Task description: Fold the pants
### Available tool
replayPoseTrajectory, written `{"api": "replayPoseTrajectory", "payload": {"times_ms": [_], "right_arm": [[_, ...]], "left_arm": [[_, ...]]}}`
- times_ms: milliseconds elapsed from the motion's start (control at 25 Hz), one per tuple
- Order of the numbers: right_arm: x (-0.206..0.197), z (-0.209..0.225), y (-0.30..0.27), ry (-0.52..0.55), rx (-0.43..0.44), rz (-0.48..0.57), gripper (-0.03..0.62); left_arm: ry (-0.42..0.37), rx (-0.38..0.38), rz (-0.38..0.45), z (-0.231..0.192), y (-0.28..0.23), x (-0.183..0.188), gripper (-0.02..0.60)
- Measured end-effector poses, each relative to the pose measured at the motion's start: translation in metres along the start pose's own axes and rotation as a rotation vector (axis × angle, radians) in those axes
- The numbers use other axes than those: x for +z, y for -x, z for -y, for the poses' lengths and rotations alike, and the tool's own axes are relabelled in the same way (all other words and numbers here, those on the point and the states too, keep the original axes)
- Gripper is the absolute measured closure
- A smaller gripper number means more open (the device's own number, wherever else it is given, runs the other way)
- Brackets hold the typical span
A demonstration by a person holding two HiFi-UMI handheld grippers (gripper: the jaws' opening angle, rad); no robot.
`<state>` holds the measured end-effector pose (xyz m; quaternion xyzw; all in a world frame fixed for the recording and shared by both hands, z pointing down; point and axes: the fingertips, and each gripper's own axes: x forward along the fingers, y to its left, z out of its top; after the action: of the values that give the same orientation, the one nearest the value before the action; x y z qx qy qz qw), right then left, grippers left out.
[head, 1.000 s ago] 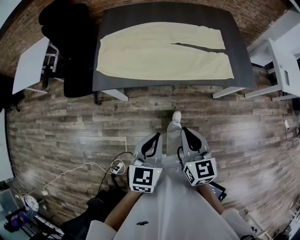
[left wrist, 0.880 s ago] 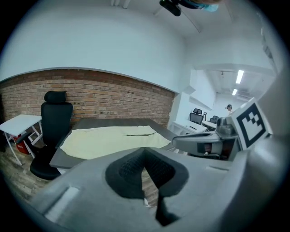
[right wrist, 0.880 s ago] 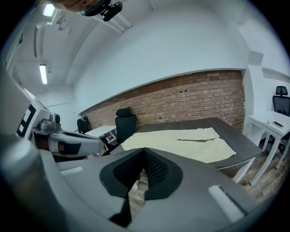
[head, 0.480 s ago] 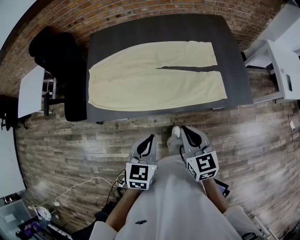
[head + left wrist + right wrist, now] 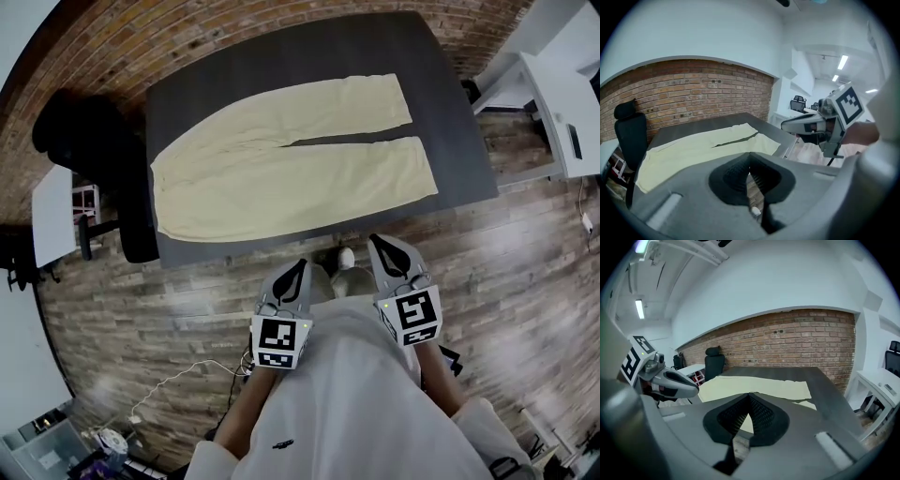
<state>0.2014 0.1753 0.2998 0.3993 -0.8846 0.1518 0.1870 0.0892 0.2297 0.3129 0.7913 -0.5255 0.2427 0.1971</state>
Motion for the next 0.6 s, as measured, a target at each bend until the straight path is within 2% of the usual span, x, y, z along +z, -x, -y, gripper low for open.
{"api": "replayPoseTrajectory", "payload": {"times_ms": [280, 600], "right_arm": [[-0.022, 0.036, -0.004, -0.013, -0.081, -0.073, 0.589], [-0.033, 0.08, -0.017, -0.036, -0.185, -0.165, 0.589]], "left_arm": [[-0.05, -0.083, -0.043, -0.004, -0.044, 0.001, 0.58], [-0.142, -0.223, -0.095, 0.0, -0.098, 0.012, 0.578]]}}
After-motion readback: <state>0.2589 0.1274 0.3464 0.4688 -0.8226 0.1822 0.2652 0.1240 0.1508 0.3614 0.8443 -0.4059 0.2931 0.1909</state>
